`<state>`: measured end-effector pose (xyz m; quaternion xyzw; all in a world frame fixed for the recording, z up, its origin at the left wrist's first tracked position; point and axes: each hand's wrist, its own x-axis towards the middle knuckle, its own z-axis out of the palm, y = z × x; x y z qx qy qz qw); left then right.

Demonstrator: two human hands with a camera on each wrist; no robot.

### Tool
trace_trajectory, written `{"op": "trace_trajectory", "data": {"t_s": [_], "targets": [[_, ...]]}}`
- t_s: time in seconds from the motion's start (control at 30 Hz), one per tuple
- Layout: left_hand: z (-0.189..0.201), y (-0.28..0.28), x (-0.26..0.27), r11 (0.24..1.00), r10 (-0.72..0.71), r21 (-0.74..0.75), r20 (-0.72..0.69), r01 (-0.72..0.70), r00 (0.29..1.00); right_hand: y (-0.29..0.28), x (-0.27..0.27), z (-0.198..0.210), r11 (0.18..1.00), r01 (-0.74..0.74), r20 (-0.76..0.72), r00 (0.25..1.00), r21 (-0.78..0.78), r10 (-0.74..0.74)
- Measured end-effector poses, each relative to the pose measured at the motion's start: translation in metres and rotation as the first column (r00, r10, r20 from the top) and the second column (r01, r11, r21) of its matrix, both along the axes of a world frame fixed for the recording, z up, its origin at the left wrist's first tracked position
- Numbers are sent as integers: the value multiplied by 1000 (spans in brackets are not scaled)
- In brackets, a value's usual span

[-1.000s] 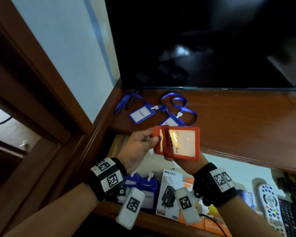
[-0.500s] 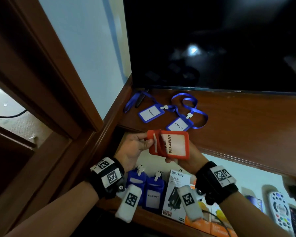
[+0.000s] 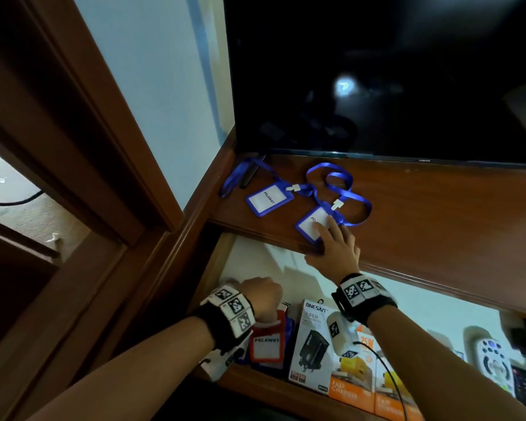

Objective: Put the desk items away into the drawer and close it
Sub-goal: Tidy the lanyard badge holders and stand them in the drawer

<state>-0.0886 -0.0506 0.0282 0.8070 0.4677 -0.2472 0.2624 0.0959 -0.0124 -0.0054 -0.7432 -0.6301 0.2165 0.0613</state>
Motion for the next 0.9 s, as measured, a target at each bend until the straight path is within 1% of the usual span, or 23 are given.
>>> {"op": "trace_trajectory", "data": {"t_s": [0.07,0.13,0.23,0.33,0.4,0.5,0.57,0.6,0.63,0.67,0.7,0.77,0.8,0.83,0.9], "targets": [[-9,-4,8,997,-76,-3,-20,76,997,-6,3,-5,999,-43,98,994,25,41],[-16,-5,13,993,-118,-8,-20,117,993,-7,6,-5,997,-55,140,989,45,48],[-26,-8,18,989,-151,-8,-17,151,988,-6,5,-3,995,-21,144,990,97,7],[-35,-9,16,989,-149,31,23,148,989,-7,3,-4,989,-5,136,991,149,-15],[-41,-5,12,992,-125,27,41,124,991,-12,3,-5,984,10,117,993,177,-31],[-48,3,3,1000,-22,-13,114,23,993,-22,6,-10,962,34,53,997,269,-50],[-48,9,0,997,73,-14,194,-71,978,-28,10,-12,937,75,-46,997,341,-63],[-47,13,-1,993,120,-12,242,-121,963,-30,13,-11,921,118,-121,990,371,-78],[-43,16,-1,984,172,-17,303,-175,937,-32,15,-8,901,174,-203,974,396,-99],[-41,19,0,970,234,-37,379,-238,895,-34,17,-5,877,232,-277,953,421,-119],[-36,22,2,949,305,-76,465,-306,831,-36,19,-1,850,275,-333,934,449,-127],[-22,26,9,881,458,-210,602,-424,654,-43,20,5,799,315,-401,910,513,-101],[-15,27,16,836,535,-298,629,-461,564,-46,20,8,781,330,-426,900,530,-91],[-5,29,23,785,610,-392,626,-479,486,-50,20,11,774,346,-449,889,530,-90],[11,32,39,652,755,-577,550,-492,356,-58,21,17,776,350,-475,877,525,-73]]}}
